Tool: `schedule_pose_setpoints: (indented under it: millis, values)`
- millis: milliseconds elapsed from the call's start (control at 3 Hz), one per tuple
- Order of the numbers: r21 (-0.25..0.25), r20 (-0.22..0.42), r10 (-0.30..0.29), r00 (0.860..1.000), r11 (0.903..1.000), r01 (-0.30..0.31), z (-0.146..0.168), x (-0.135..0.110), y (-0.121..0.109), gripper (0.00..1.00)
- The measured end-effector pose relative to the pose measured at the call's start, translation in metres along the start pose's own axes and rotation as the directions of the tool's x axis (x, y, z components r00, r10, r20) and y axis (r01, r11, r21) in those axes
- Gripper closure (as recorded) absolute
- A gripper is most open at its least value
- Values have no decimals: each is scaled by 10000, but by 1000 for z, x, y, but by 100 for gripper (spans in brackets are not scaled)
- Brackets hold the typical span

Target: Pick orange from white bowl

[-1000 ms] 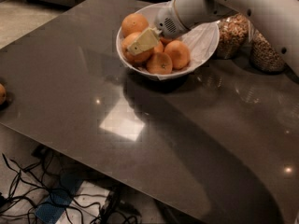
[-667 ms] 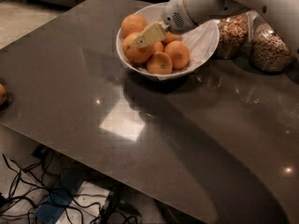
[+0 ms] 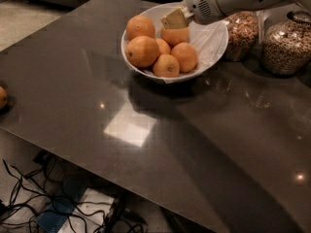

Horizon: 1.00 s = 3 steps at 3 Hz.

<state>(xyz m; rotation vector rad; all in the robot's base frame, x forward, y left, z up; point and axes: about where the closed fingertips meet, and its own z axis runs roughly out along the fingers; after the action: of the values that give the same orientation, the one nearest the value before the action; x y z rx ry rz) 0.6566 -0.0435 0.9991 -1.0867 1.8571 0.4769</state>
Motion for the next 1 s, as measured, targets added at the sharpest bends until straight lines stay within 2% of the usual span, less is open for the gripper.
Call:
schedule_pose_setpoints:
  millis: [333,667,1000]
  values:
    - [21,10,5,10000,10000,-5,-1,0,-1,81]
    - [-3,5,4,10000,10000,-4,0,0,0,58]
    - [-744,-8,242,9997,9969,-242,15,10,12,61]
